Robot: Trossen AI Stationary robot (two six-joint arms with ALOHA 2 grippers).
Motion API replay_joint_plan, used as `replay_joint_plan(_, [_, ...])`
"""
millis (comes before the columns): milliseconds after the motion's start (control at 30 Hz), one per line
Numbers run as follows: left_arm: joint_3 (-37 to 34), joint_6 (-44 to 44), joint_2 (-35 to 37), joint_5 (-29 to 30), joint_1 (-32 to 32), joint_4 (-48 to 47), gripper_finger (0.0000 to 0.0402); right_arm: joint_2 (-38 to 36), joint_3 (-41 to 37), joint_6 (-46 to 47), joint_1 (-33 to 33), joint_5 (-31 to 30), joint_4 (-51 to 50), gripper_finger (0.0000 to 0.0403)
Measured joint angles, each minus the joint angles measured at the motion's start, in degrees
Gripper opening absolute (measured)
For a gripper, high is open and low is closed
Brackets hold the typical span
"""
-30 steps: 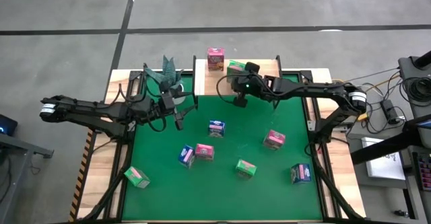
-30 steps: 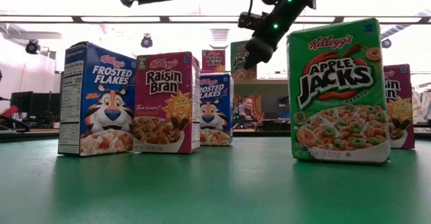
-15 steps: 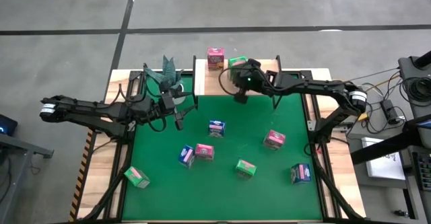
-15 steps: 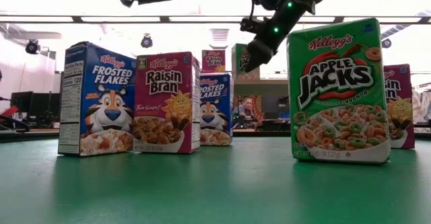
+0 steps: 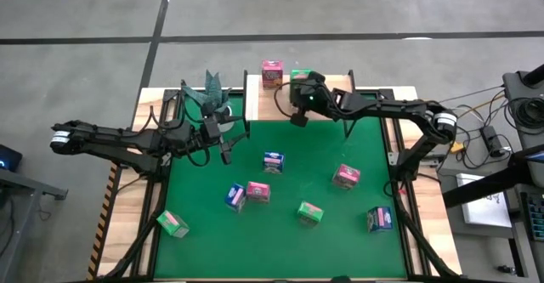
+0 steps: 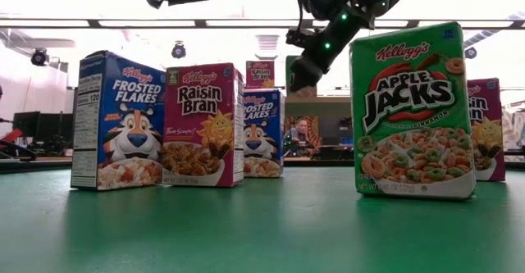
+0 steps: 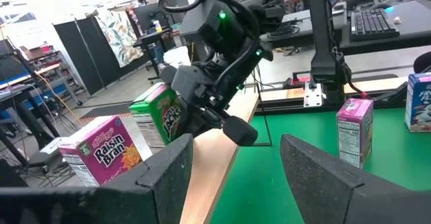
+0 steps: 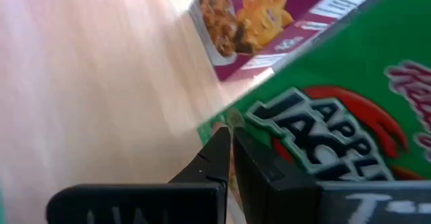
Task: Stack cereal on shelf
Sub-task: Put the top green cereal box on the shelf
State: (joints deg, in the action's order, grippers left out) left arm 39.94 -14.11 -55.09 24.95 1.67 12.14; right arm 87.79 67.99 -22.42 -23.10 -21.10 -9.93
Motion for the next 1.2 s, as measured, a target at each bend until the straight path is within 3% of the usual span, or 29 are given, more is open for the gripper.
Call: replay_joint_plan(1200, [0.02, -0.20, 0.00, 0.00, 0.00, -0.02, 0.0207, -0.68, -0.02, -7.00, -3.83, -0.44, -3.79, 0.0009])
